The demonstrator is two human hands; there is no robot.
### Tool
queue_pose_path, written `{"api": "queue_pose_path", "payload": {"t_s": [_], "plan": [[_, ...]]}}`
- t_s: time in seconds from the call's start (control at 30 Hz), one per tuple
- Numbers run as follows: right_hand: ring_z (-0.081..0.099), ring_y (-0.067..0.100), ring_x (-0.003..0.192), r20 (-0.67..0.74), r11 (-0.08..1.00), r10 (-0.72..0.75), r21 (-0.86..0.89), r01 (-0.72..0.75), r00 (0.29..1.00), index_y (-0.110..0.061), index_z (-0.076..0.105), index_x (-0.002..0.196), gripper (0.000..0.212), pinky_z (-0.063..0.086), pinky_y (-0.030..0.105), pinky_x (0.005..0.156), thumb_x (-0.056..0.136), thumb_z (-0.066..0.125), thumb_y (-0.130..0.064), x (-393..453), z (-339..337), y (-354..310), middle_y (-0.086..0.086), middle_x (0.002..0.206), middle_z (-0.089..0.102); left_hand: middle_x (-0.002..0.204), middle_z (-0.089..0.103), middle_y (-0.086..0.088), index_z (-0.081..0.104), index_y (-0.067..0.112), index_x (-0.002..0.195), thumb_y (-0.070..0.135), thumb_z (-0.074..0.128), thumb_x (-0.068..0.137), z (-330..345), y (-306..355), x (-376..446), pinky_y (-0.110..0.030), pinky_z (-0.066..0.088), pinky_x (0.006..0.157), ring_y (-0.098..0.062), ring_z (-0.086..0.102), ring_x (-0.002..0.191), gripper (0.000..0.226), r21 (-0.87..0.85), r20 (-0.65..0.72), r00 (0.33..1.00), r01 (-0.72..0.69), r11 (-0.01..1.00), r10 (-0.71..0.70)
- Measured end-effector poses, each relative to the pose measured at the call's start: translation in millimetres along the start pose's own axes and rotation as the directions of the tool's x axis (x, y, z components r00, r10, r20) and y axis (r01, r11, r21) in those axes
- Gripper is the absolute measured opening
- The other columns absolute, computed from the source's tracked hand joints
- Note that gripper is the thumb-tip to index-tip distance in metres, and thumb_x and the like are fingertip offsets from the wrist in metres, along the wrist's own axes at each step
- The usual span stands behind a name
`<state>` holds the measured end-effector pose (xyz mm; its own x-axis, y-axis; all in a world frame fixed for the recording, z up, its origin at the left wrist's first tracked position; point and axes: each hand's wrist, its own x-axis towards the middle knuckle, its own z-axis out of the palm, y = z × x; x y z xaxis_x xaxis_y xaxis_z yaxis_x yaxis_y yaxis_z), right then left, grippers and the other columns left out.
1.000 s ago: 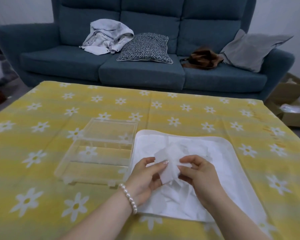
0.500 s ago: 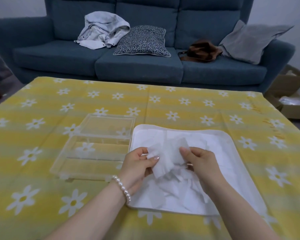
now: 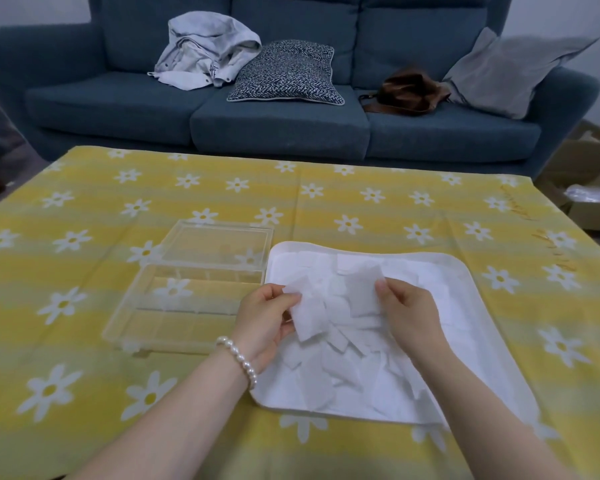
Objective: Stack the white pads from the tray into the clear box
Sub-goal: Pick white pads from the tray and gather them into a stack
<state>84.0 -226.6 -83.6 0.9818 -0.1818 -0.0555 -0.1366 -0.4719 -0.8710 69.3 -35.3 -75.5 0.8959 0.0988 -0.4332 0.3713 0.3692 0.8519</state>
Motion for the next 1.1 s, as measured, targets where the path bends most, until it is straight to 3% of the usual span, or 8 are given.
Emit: {"api": "queue_pose_path", "payload": {"t_s": [0.13, 0.27, 0.4, 0.6, 0.7, 0.83, 0.97, 1.1], "plan": [[0.047, 0.022, 0.118, -0.188, 0.956, -0.141, -0.283, 0.084, 0.972, -0.014, 0.067, 0.115, 0.028, 0.037, 0.023, 0.089, 0.094, 0.053, -0.025, 0, 0, 0, 0.004, 0.125, 0.054, 0.087, 0.066, -0.011, 0.052, 0.007, 0.066, -0.008, 0.068, 0.076, -4, 0, 2, -0.038, 0.049, 0.082, -0.025, 0.06, 0.081, 0.024, 0.145, -0.065, 0.992, -0.102, 0.984, 0.113], [0.048, 0.016, 0.092, -0.321, 0.978, -0.163, -0.177, 0.11, 0.933, -0.015, 0.07, 0.109, 0.022, 0.029, 0.014, 0.074, 0.09, 0.06, -0.021, -2, -7, -10, 0.0, 0.1, 0.051, 0.091, 0.07, -0.008, 0.05, 0.008, 0.062, -0.01, 0.071, 0.072, -2, 2, 0, -0.033, 0.053, 0.081, -0.025, 0.066, 0.083, 0.03, 0.108, -0.036, 0.993, -0.105, 0.989, 0.11], [0.062, 0.01, 0.069, -0.203, 0.974, -0.032, 0.214, 0.076, 0.979, -0.019, 0.071, 0.083, 0.005, 0.047, 0.022, 0.07, 0.084, 0.068, -0.015, -9, -11, -26, -0.006, 0.076, 0.068, 0.074, 0.066, -0.015, 0.051, 0.007, 0.073, -0.016, 0.062, 0.076, -1, 6, 0, -0.033, 0.052, 0.069, -0.023, 0.062, 0.069, 0.026, -0.143, 0.01, 0.998, 0.069, 0.987, -0.068], [0.06, 0.018, 0.089, -0.187, 0.991, -0.034, 0.119, 0.057, 0.982, -0.026, 0.064, 0.074, 0.013, 0.046, 0.029, 0.081, 0.082, 0.071, -0.017, -14, 4, -24, -0.003, 0.1, 0.062, 0.07, 0.069, -0.011, 0.057, 0.004, 0.078, -0.01, 0.059, 0.083, 3, 4, -2, -0.028, 0.058, 0.056, -0.02, 0.066, 0.063, 0.015, -0.278, 0.07, 0.981, 0.195, 0.941, -0.183], [0.062, 0.01, 0.083, 0.045, 0.959, -0.156, 0.247, 0.14, 0.987, -0.025, 0.066, 0.07, 0.021, 0.047, 0.027, 0.078, 0.077, 0.073, -0.006, -21, 10, -34, -0.005, 0.095, 0.064, 0.069, 0.069, -0.008, 0.06, 0.005, 0.08, -0.006, 0.059, 0.084, 5, 3, -4, -0.024, 0.057, 0.057, -0.016, 0.065, 0.06, 0.011, -0.281, 0.096, 0.976, 0.216, 0.935, -0.196], [0.056, -0.003, 0.092, 0.281, 0.975, -0.222, 0.09, 0.205, 0.934, -0.035, 0.065, 0.06, 0.031, 0.039, 0.009, 0.078, 0.073, 0.077, -0.01, -33, 28, -30, -0.011, 0.105, 0.058, 0.069, 0.068, -0.009, 0.062, 0.004, 0.081, 0.0, 0.059, 0.085, 6, 2, -8, -0.023, 0.054, 0.05, -0.02, 0.066, 0.061, 0.006, -0.311, 0.165, 0.96, 0.269, 0.911, -0.227], [0.058, 0.009, 0.093, 0.221, 0.976, -0.205, 0.116, 0.184, 0.953, -0.033, 0.067, 0.063, 0.027, 0.043, 0.02, 0.082, 0.072, 0.078, -0.01, -32, 31, -28, -0.002, 0.1, 0.06, 0.082, 0.07, -0.016, 0.06, 0.0, 0.094, 0.002, 0.057, 0.088, 6, 3, -8, -0.028, 0.058, 0.055, -0.025, 0.069, 0.069, 0.007, -0.324, 0.212, 0.951, 0.285, 0.902, -0.225], [0.058, 0.002, 0.069, 0.066, 0.967, -0.205, 0.169, 0.192, 0.976, -0.031, 0.064, 0.06, 0.034, 0.043, 0.011, 0.065, 0.071, 0.078, -0.002, -26, 21, -32, -0.008, 0.081, 0.064, 0.074, 0.072, -0.013, 0.06, 0.001, 0.087, 0.002, 0.052, 0.092, 6, 6, -5, -0.029, 0.058, 0.061, -0.02, 0.071, 0.063, 0.01, -0.348, 0.182, 0.959, 0.267, 0.898, -0.215]]}}
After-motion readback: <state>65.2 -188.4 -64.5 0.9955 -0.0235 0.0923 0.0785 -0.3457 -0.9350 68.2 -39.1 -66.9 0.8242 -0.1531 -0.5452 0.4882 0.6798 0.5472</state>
